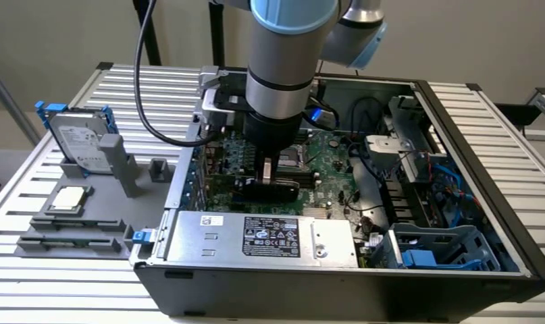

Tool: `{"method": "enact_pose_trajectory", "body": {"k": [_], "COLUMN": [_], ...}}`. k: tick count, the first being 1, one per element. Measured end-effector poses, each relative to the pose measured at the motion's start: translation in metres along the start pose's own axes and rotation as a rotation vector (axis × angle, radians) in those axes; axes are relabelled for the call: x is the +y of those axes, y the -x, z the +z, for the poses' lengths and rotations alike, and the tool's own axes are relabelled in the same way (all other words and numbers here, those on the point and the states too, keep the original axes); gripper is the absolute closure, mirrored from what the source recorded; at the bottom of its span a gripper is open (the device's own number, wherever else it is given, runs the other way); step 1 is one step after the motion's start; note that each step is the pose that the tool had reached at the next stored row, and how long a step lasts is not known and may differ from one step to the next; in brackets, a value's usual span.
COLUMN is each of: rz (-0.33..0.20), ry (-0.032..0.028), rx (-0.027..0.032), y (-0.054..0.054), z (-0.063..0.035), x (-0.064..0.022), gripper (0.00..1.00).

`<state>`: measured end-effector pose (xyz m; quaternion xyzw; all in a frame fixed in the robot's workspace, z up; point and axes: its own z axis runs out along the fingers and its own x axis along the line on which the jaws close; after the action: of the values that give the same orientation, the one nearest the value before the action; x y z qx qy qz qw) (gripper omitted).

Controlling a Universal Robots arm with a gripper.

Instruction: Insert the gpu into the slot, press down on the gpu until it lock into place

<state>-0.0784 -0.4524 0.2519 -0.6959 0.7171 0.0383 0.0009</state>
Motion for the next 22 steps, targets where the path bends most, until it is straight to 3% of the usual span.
{"method": "enact_pose_trajectory", "body": {"k": [7,8,19,21,22], "rz": [0.000,0.000,0.000,0.000,0.000], "ry": [-0.0002,-0.0001,0.0001,-0.0001,0.0000], "rx": [-0.0005,-0.0001,0.0001,-0.0002,0.0000], "y": [0.000,0.000,0.003,0.003,0.003], "z": [-0.0004,-0.0030,-0.0512,-0.0582,-0.0602], "x": [0.0000,0.0002,0.0028,0.0032,0.0033], "gripper": [0.73,0.66,0.66,0.68,0.75]}}
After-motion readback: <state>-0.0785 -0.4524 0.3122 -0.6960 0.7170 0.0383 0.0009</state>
